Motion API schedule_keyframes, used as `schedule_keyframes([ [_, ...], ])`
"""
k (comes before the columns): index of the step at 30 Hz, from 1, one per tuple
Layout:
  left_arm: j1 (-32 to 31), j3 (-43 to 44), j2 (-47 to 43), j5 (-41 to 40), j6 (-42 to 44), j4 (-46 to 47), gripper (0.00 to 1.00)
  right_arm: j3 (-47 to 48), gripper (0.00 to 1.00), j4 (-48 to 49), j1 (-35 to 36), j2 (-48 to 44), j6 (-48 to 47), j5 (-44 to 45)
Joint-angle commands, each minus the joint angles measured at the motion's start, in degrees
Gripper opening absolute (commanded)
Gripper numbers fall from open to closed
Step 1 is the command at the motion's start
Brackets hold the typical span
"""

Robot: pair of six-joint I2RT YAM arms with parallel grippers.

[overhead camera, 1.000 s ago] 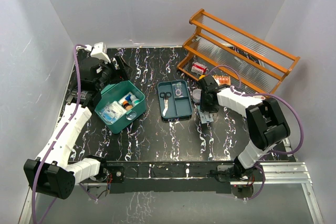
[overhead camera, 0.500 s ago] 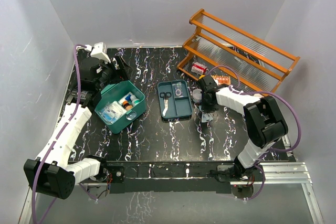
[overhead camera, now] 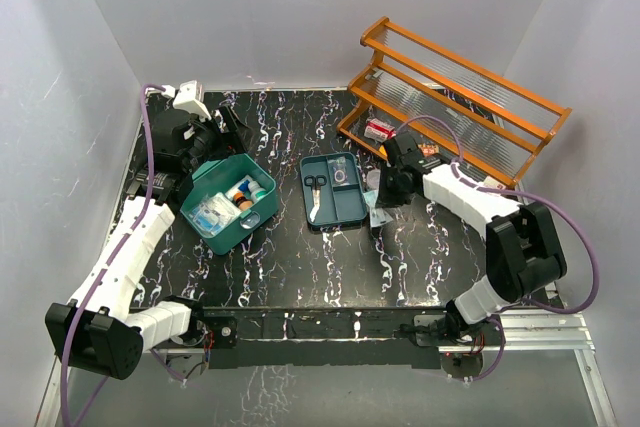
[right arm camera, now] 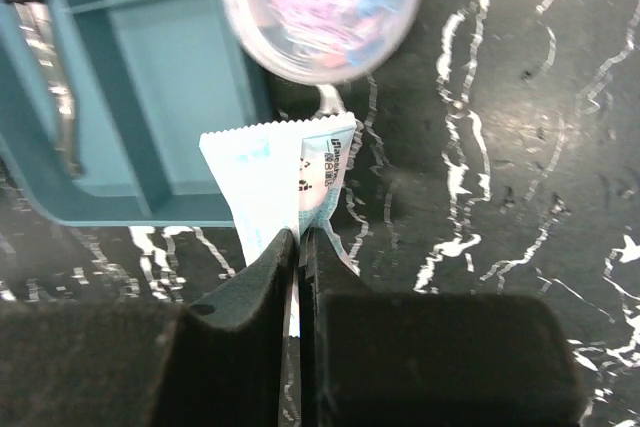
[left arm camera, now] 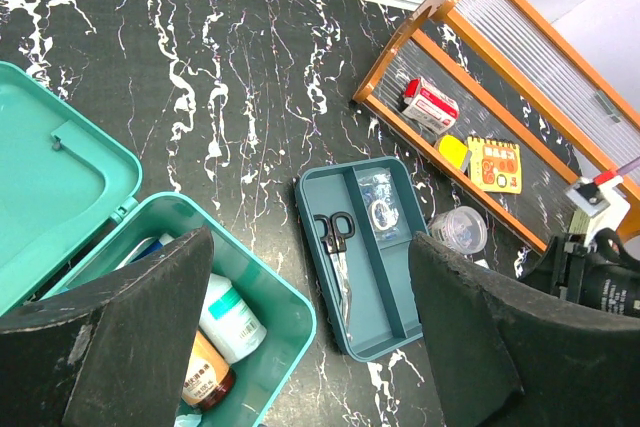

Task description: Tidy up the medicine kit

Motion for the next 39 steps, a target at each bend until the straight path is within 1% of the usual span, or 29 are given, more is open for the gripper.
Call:
schedule_keyframes([
  [1, 0.0, 0.7, -1.0, 0.5, 0.1, 0.8, 0.78, 5.0, 0.01, 3.7, 0.1, -1.5, 3.2, -5.4],
  [5, 0.0, 0.8, -1.0, 0.5, 0.0, 0.9, 0.78, 8.3, 0.01, 4.9, 1.2, 1.5, 5.9, -3.8],
  [11, 0.0, 1.1, -0.9, 0.4, 0.1, 0.7, 0.78, 12.2, 0.01, 4.7, 5.3, 6.4, 8.8, 0.6],
  [17, 0.0, 1.4, -0.5, 0.5, 0.1, 0.6, 0.78, 15.7, 0.02, 4.5, 8.7, 11.6, 9.3, 5.2],
  [24, 0.0, 1.4, -0.6, 0.5, 0.1, 0.4, 0.78, 18.5, 0.02, 4.1, 9.7, 18.0, 8.8, 8.3],
  [29, 0.0, 1.3, -0.7, 0.4, 0.1, 0.3, 0.78, 20.1, 0.06, 3.5, 10.1, 20.7, 8.2, 8.6],
  [34, 0.0, 1.2, -0.9, 0.1, 0.2, 0.2, 0.78, 21.3, 0.19, 0.7, 10.9, 21.3, 8.3, 10.3],
  [36, 0.0, 1.3, -0.8, 0.1, 0.3, 0.2, 0.78, 21.7, 0.22, -0.3, 11.0, 21.1, 8.4, 10.5],
  [39, -0.1, 1.2, -0.8, 0.1, 0.3, 0.4, 0.78, 21.9, 0.24, -1.0, 11.2, 20.4, 8.3, 10.9],
])
